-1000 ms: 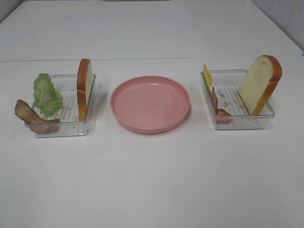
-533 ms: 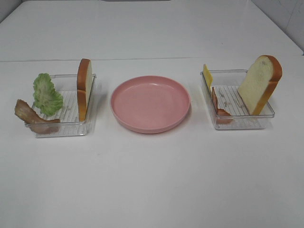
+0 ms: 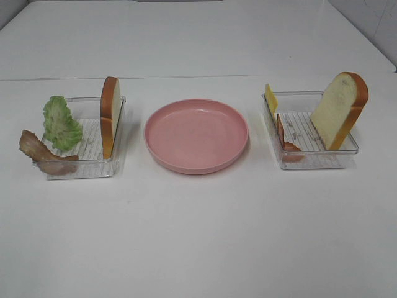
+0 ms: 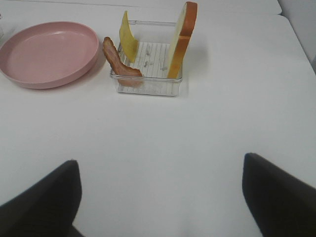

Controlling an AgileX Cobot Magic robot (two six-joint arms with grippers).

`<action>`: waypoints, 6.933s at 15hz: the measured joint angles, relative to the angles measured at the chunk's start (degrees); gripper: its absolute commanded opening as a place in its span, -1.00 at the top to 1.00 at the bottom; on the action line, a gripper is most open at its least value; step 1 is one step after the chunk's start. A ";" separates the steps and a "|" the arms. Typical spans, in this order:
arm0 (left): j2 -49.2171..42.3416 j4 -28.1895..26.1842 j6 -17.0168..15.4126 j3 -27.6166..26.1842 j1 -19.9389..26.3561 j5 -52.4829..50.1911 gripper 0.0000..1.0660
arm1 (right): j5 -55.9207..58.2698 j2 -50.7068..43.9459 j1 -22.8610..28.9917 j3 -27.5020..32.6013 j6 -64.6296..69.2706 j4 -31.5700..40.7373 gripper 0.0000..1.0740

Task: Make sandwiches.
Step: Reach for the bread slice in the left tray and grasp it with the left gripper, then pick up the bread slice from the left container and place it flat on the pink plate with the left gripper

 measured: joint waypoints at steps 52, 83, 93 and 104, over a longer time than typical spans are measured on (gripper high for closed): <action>112.93 3.67 -17.93 -73.74 -17.13 4.18 -0.65 | 0.00 0.00 0.00 0.00 0.00 0.00 -0.55; 115.51 -2.92 -16.56 -79.13 -18.05 1.20 1.00 | 0.00 0.00 0.00 0.00 0.00 0.06 -0.55; 128.86 -43.43 4.35 -79.13 -18.05 -9.22 1.00 | 0.00 0.00 0.00 0.00 0.00 0.11 -0.55; 138.48 -51.80 7.56 -79.13 -17.99 -12.78 -0.40 | 0.00 0.00 0.00 0.00 0.00 0.11 -0.55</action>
